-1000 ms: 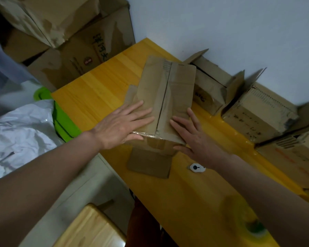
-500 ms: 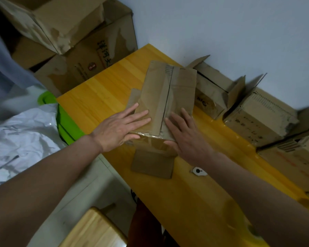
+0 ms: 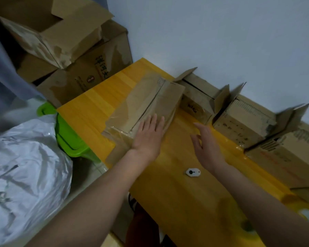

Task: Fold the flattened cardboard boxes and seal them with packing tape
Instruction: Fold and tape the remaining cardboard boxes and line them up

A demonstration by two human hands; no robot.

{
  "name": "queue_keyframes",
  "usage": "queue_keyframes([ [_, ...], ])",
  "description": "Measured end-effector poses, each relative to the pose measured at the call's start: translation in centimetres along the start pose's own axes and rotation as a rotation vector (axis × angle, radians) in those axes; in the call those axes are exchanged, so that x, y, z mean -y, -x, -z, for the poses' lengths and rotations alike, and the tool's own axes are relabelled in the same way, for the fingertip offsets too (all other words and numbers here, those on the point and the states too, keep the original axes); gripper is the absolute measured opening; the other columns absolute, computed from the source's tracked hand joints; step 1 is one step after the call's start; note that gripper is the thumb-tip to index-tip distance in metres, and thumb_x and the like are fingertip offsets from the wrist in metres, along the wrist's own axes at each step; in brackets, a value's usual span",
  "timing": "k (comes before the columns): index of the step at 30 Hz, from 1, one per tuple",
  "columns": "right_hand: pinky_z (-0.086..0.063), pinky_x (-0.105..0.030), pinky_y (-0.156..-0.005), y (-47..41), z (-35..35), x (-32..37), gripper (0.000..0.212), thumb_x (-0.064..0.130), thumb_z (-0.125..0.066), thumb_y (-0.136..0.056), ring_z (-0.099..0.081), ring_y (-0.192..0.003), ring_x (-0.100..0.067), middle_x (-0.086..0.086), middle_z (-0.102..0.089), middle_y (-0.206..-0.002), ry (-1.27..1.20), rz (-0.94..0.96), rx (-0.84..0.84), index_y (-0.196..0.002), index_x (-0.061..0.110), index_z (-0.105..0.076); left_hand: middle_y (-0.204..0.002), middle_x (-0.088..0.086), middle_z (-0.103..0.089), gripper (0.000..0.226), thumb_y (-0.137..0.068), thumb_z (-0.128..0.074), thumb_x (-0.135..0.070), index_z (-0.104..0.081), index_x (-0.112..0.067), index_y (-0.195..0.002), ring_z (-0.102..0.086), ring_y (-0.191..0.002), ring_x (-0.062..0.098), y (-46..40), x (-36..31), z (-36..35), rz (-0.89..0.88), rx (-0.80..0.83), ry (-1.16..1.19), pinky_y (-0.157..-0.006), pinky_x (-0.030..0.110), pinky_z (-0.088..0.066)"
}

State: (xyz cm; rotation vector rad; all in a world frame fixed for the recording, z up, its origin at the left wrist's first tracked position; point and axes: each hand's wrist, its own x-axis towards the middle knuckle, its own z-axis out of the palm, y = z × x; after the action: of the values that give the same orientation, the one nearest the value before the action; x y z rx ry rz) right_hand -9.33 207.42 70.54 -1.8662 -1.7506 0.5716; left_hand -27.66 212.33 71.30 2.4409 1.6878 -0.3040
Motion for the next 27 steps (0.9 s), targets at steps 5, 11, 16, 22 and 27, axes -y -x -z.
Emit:
queue_keyframes([
  [5, -0.041, -0.045, -0.106, -1.4, 0.3, -0.1, 0.051, 0.031, -0.047, -0.099, -0.042, -0.131, -0.023, -0.004, -0.034, -0.147, -0.013, -0.102, -0.008, -0.145, 0.016, -0.031, -0.156, -0.009, 0.026, 0.103, -0.084, -0.042, 0.020, 0.021, -0.032, -0.148, 0.022, -0.145, 0.013, 4.3, 7.5, -0.6, -0.150, -0.095, 0.011, -0.118, 0.032, 0.014],
  [11, -0.039, -0.044, -0.107, -4.3, -1.7, 3.3, 0.060, 0.037, -0.048, -0.098, -0.040, -0.132, -0.021, -0.004, -0.034, -0.148, -0.218, -0.229, 0.018, -0.148, 0.015, -0.026, -0.156, 0.014, -0.030, 0.053, -0.089, -0.056, -0.006, -0.044, -0.009, -0.140, -0.020, -0.146, 0.032, 6.4, 12.0, -0.4, 0.216, -0.312, 0.138, -0.121, 0.044, -0.011],
  [16, -0.050, -0.039, -0.085, -4.0, -3.9, 5.3, 0.063, 0.036, -0.050, -0.097, -0.057, -0.100, -0.017, 0.005, -0.054, -0.108, -0.374, -0.289, 0.162, -0.150, 0.019, -0.020, -0.162, -0.001, -0.003, 0.070, -0.092, -0.014, -0.069, -0.019, -0.033, -0.151, 0.002, -0.149, 0.025, 5.4, 4.2, 0.5, 0.318, -0.154, 0.332, -0.115, 0.060, 0.005],
  [22, -0.021, -0.033, -0.114, -6.1, -3.0, 5.3, 0.066, 0.027, -0.050, -0.098, -0.020, -0.143, -0.021, -0.006, -0.017, -0.155, -0.165, -0.190, 0.105, -0.152, 0.014, -0.014, -0.161, 0.000, 0.016, 0.070, -0.093, -0.014, -0.068, 0.010, -0.037, -0.151, 0.015, -0.147, 0.036, 3.6, -1.1, -1.0, 0.242, 0.043, 0.048, -0.107, 0.072, 0.007],
  [27, -0.036, -0.031, -0.098, -5.3, -1.2, 3.4, 0.049, 0.032, -0.051, -0.097, -0.043, -0.123, -0.023, -0.007, -0.040, -0.136, 0.006, -0.167, 0.208, -0.141, 0.013, -0.039, -0.161, -0.009, 0.013, 0.064, -0.097, -0.019, -0.054, 0.008, -0.035, -0.152, 0.020, -0.147, 0.022, 6.0, 0.9, -1.9, -0.139, -0.019, 0.048, -0.117, 0.054, 0.013],
])
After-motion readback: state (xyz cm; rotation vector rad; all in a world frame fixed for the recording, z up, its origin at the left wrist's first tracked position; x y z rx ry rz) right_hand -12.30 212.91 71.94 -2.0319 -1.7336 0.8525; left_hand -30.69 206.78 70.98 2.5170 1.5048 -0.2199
